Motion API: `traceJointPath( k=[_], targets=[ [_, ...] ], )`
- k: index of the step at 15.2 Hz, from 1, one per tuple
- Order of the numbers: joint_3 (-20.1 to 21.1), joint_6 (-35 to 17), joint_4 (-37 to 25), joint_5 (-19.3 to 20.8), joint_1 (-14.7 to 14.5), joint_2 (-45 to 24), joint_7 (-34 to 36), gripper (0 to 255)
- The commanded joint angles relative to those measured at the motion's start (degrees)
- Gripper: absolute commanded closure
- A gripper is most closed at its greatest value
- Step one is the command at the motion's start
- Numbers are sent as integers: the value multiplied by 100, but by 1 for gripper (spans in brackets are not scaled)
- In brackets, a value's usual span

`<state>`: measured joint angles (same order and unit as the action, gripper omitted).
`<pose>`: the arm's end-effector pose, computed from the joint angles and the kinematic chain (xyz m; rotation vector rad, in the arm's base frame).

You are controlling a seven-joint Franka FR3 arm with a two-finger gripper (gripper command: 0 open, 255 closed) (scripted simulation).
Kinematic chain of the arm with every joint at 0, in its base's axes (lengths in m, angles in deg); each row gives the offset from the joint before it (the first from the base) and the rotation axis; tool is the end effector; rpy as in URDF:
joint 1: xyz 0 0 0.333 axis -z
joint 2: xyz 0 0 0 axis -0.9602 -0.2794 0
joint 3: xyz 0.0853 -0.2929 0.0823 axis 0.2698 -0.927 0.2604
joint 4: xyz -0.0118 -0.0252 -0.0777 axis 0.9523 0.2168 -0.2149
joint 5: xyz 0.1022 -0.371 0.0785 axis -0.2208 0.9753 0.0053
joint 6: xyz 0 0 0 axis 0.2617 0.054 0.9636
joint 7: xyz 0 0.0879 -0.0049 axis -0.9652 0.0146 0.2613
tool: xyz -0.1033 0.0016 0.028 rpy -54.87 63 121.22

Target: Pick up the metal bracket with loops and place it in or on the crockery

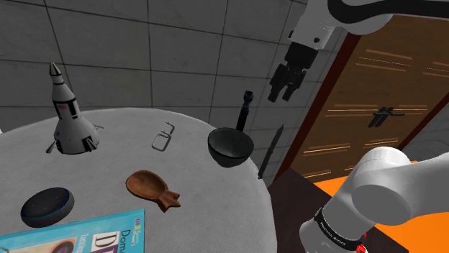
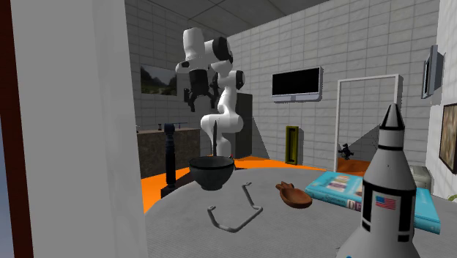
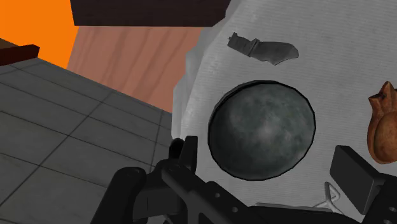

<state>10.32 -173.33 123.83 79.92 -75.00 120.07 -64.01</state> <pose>0.3155 0.0015 0.5638 -2.9883 0.0345 -0.0552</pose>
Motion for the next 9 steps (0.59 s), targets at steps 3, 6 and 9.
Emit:
traceJointPath(
  k=[3,6,9],
  targets=[
    [248,-322,89,-160,-26,-183,369,0],
    [616,-814,148,-373,-58,-538,913,0],
    [974,-1307,116,-539,-76,-983,1452,0]
  ],
)
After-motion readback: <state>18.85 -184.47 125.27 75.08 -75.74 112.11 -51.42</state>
